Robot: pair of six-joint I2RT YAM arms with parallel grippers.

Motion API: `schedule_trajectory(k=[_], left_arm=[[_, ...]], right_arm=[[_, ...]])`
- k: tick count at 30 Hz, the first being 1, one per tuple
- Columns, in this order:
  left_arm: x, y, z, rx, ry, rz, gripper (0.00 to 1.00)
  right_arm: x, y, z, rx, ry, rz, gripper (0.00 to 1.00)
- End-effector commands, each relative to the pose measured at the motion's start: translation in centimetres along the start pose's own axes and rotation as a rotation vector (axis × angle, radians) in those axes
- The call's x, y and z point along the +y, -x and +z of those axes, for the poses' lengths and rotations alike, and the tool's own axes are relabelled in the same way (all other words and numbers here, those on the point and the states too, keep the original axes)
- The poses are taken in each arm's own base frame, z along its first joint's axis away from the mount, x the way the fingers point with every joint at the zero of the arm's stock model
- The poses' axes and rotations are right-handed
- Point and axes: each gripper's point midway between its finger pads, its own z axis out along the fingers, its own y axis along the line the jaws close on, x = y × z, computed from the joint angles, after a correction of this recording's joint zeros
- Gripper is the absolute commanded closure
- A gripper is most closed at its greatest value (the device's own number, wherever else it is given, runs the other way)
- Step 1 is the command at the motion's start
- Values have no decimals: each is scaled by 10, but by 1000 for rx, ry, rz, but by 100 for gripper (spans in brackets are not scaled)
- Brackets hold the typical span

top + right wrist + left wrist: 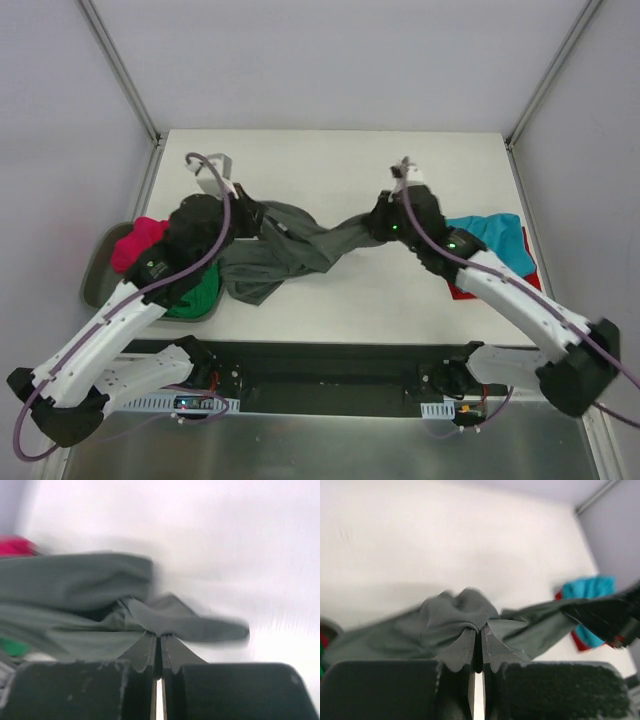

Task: Fold and stack the t-shirts
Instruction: Flatten out the tshirt

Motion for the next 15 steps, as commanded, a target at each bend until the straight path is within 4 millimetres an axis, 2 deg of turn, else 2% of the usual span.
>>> schedule_trajectory(k=[1, 2, 5, 7, 9, 10, 12, 15], left_arm=[[-25, 124, -66, -345, -65, 27, 100], [-35, 144, -82, -386, -108, 28, 100], [-75, 183, -125, -456, -297, 67, 100], [-96, 200, -150, -488, -410, 96, 100], [-105, 215, -170, -529, -461, 103, 100], [-109, 221, -179, -545, -484, 104, 100], [-116, 228, -191, -563, -525, 113, 100], [-122, 233, -191, -567, -534, 117, 100]], right_arm=[[49, 124, -118, -409, 200, -48, 99], [65, 135, -143, -438, 283, -56, 99], [104, 160, -217, -510, 512, -80, 99], [117, 172, -258, -541, 590, -101, 99], [128, 185, -292, -592, 662, -115, 99], [132, 191, -308, -610, 688, -123, 99], [136, 198, -325, -613, 695, -143, 99], [137, 206, -336, -630, 687, -152, 99]])
